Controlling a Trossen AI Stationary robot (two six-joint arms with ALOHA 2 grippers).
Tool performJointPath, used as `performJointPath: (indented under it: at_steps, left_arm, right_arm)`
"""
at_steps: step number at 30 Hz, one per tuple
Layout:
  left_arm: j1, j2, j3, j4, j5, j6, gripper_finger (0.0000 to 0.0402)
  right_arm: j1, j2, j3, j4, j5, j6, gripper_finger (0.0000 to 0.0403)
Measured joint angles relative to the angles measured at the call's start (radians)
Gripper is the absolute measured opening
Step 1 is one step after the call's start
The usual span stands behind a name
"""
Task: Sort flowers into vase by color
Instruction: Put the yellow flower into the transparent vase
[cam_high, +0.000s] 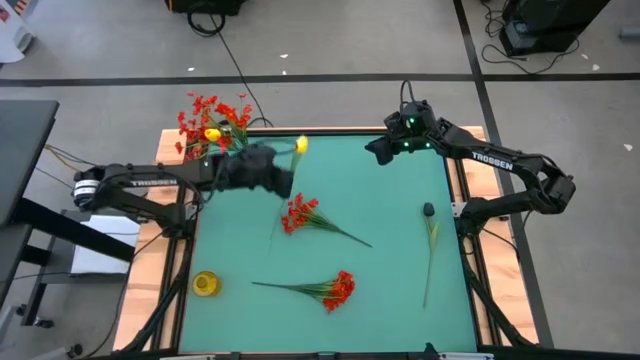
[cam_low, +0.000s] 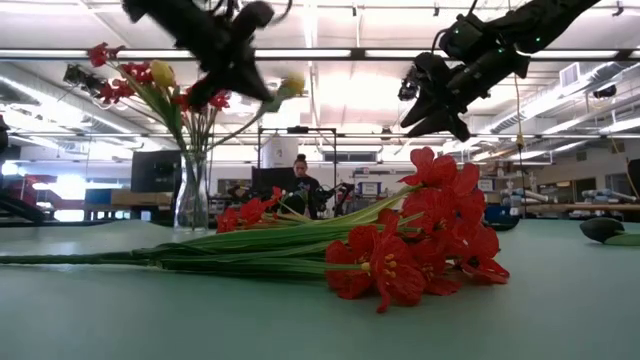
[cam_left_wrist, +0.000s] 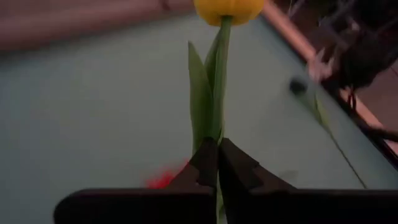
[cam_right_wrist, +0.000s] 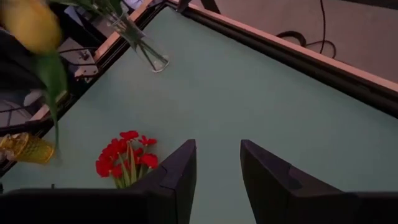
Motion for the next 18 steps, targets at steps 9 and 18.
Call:
performJointPath:
  at_steps: [9,18]
  left_arm:
    - [0.099,-0.115,0.121,0.063,-0.299,0.369,0.0006]
    - [0.082,-0.283,0.122,0.107,-0.560,0.668,0.0001]
  right_arm:
    - [0.003,0.000,0.000,0.000,0.032,0.003,0.0134]
    - [0.010,0.000,0.000,0.028,0.098,-0.056,0.0134]
